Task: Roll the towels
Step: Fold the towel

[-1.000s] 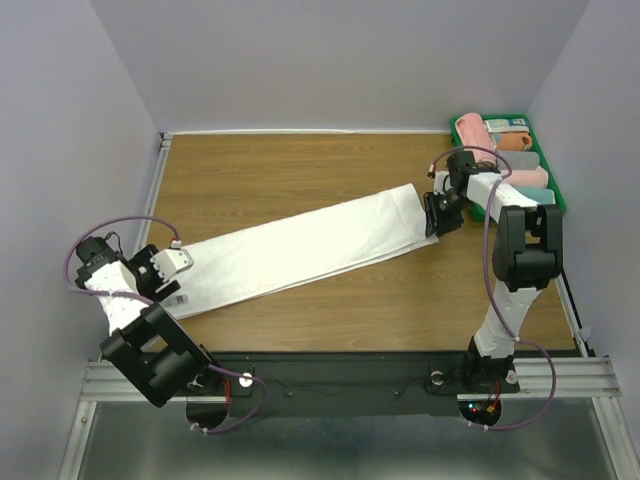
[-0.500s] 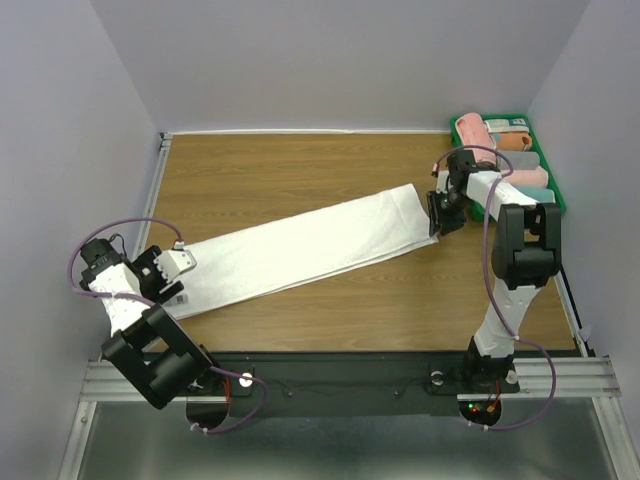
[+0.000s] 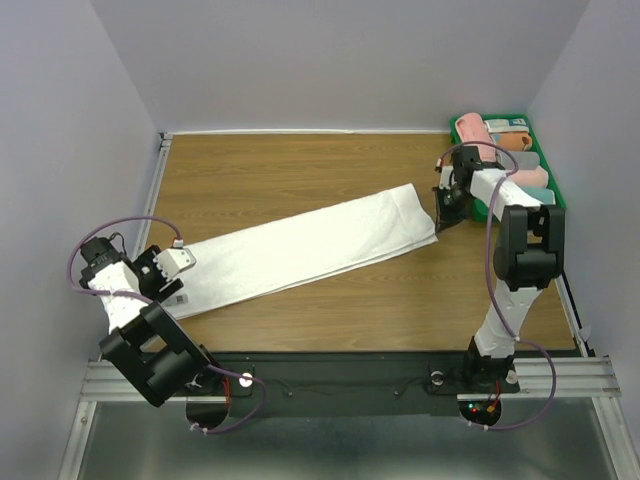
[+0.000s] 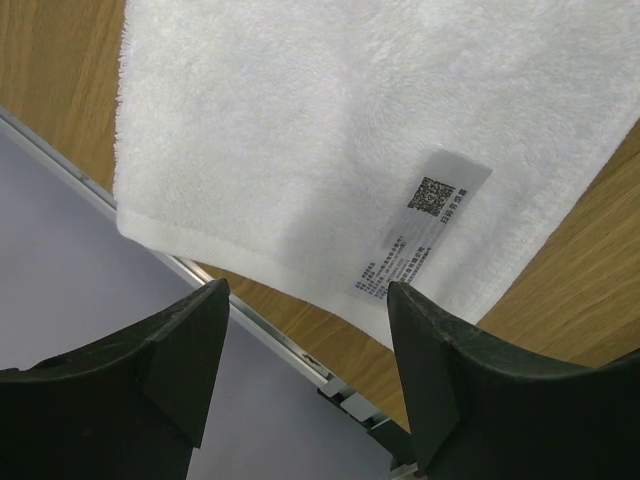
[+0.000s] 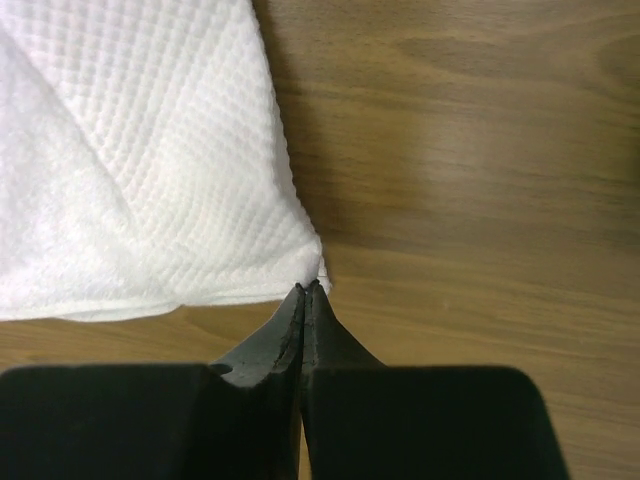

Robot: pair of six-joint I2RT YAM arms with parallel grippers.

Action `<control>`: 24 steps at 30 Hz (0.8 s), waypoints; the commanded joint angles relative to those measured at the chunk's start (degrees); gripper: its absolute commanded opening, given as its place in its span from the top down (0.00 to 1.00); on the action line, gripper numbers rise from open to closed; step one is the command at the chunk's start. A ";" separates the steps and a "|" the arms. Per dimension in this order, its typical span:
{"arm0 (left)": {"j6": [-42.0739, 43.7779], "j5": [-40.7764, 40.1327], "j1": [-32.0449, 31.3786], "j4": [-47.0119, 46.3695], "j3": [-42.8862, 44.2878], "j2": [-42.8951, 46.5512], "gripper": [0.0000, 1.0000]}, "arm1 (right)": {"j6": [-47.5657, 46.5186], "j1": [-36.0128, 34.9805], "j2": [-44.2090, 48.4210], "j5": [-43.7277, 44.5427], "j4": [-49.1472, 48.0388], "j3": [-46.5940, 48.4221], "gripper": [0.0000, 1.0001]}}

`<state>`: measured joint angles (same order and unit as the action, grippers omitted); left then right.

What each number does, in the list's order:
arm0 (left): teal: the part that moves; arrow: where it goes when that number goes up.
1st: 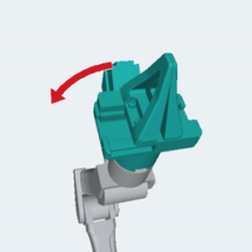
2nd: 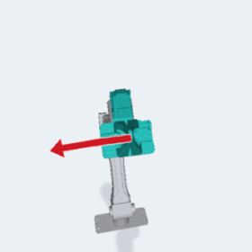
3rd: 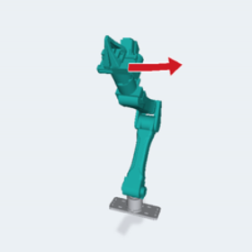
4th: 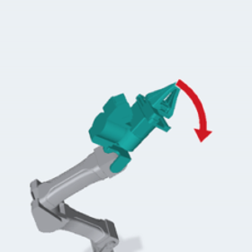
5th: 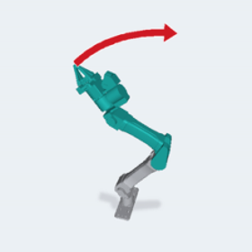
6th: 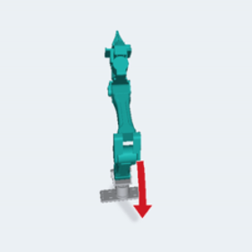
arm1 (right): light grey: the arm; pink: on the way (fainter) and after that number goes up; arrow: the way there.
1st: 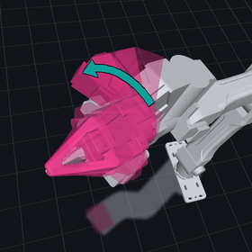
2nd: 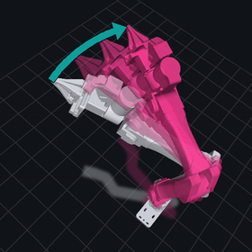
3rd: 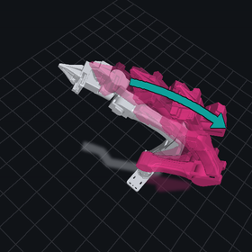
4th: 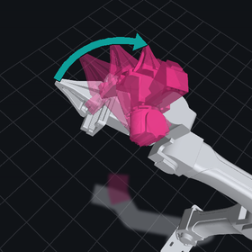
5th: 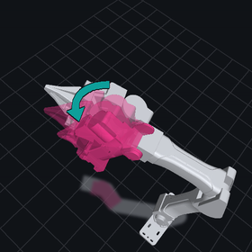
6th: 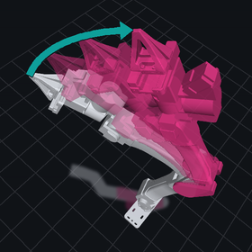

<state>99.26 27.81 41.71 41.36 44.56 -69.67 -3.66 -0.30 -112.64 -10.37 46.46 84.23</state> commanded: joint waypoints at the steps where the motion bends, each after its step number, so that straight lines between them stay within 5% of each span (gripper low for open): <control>1: -2.49 0.57 -0.14 0.47 3.08 -1.60 0.26 | -2.57 1.61 6.99 0.18 2.05 -0.81 0.99; 15: -4.51 -0.13 -0.14 0.74 4.40 -2.49 0.27 | -7.06 1.53 2.52 -1.58 1.97 -6.71 0.99; 21: -16.89 0.31 -2.68 0.30 7.38 -4.68 0.28 | -9.34 1.61 3.04 0.35 2.41 2.57 0.58; 24: -26.29 -1.87 -7.95 -1.89 7.66 -5.21 0.35 | -8.91 1.35 1.65 -2.54 2.76 10.83 0.53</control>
<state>84.86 26.72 38.28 41.06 49.67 -74.87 -11.55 1.06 -111.26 -10.72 50.39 84.95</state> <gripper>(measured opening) 0.674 0.463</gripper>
